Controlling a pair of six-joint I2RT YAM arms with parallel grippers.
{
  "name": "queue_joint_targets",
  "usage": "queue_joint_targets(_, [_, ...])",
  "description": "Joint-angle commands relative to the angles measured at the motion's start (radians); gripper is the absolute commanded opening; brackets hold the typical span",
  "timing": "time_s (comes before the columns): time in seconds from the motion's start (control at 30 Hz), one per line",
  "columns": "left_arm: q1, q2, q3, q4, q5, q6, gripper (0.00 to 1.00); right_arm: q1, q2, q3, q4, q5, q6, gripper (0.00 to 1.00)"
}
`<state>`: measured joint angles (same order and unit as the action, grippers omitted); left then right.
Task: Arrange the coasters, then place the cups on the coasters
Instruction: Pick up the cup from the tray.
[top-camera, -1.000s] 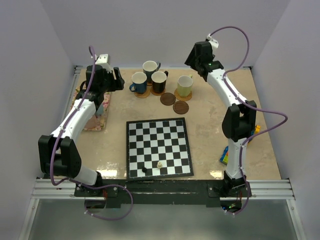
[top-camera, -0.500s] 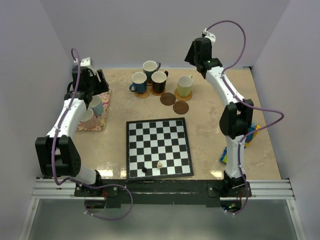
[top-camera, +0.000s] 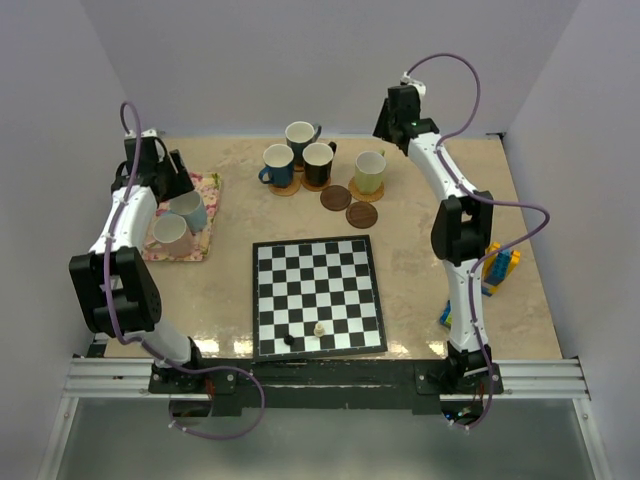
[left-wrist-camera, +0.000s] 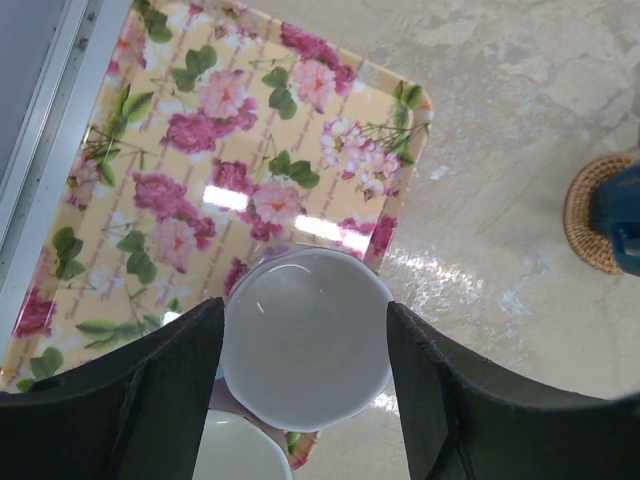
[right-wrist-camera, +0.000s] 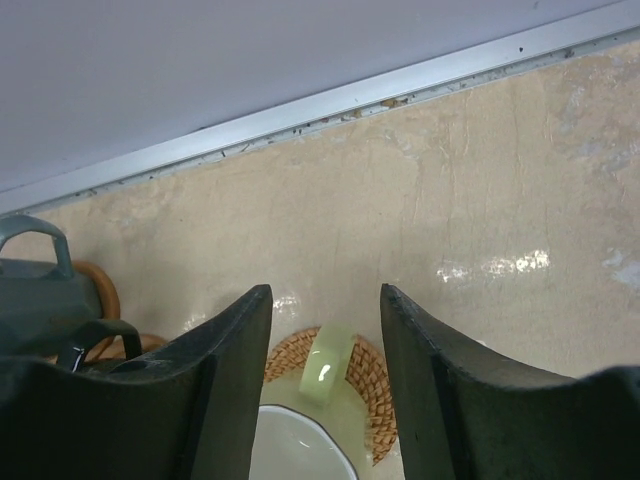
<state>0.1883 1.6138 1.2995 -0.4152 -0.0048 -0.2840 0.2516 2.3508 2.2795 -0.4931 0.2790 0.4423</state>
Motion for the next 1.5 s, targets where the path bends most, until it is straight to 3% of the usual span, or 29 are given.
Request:
queue_joint_targets(0.0, [0.016,0.037,0.052,-0.051,-0.018,0.028,0.7,-0.002,-0.001,0.046,-0.001,-0.017,-0.033,0.51])
queue_joint_targets(0.33, [0.017,0.073,0.046,-0.103,-0.084,0.052,0.68,0.0,0.007,0.014,-0.041,0.003,-0.07,0.49])
queue_joint_targets(0.73, [0.017,0.12,0.053,-0.082,-0.069,0.069,0.48,-0.002,0.045,0.014,-0.065,-0.021,-0.097,0.5])
queue_joint_targets(1.27, [0.016,0.139,0.049,-0.074,-0.063,0.097,0.34,-0.002,0.045,-0.014,-0.076,-0.029,-0.099,0.48])
queue_joint_targets(1.47, [0.016,0.144,0.05,-0.068,-0.06,0.097,0.33,-0.002,0.041,-0.014,-0.082,-0.018,-0.091,0.48])
